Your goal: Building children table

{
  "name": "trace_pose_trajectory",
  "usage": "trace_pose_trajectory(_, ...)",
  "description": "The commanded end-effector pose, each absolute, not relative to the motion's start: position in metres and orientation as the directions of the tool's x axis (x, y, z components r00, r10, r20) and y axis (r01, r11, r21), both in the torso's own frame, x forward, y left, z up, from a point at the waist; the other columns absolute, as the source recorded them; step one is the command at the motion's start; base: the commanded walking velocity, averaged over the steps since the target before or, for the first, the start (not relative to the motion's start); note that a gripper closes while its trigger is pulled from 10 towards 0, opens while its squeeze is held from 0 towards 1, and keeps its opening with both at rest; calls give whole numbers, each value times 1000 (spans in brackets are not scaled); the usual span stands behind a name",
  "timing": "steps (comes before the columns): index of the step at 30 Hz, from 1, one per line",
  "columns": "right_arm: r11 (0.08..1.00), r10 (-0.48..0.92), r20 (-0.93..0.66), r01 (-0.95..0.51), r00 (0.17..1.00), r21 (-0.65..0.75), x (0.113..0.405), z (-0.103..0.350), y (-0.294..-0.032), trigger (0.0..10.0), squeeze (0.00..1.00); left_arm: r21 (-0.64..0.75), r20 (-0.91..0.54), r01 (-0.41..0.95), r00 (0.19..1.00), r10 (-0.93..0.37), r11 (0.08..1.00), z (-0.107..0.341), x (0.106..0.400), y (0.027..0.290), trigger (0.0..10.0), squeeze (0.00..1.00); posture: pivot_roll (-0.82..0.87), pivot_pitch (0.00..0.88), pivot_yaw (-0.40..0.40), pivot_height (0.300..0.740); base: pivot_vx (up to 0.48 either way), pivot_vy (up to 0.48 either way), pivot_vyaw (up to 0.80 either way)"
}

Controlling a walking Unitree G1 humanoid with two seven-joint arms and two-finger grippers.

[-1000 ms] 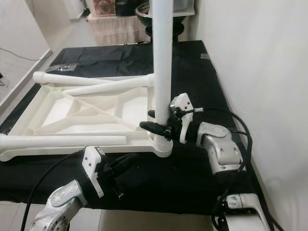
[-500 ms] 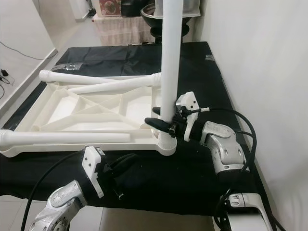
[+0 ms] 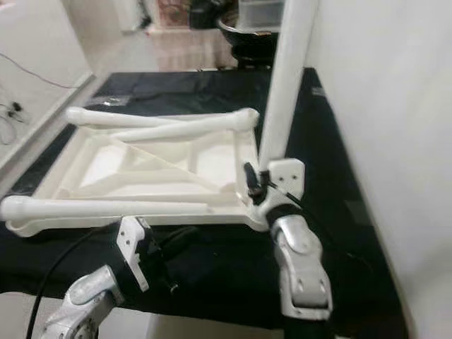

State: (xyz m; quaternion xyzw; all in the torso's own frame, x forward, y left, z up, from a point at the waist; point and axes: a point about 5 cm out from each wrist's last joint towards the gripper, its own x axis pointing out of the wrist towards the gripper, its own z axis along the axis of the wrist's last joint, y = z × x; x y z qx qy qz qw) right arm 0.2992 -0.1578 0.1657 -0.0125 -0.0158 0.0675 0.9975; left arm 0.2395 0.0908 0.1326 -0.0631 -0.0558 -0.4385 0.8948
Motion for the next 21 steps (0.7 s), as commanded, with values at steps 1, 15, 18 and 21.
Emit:
trace_pose_trajectory(1, 987, 157, -114, -153, 981, 42, 295, 135, -155, 10000, 1000, -71, 133, 783, 621, -772, 617, 128, 238, 95, 10000, 0, 28, 131, 94, 740, 0, 0, 0)
trace_pose_trajectory(15, 614, 787, -34, -787, 616, -62, 295, 188, -155, 10000, 0, -75, 133, 786, 618, -775, 614, 127, 240, 92, 10000, 0, 40, 116, 80, 740, 0, 0, 0)
trace_pose_trajectory(18, 582, 797, -95, -800, 597, -145, 312, 195, -171, 10000, 0, -76, 133, 787, 617, -776, 613, 126, 239, 91, 10000, 0, 52, 109, 70, 740, 0, 0, 0)
trace_pose_trajectory(21, 576, 801, -94, -804, 591, -148, 321, 202, -178, 2549, 0, -76, 133, 787, 617, -776, 613, 126, 239, 90, 10000, 0, 52, 107, 68, 740, 0, 0, 0)
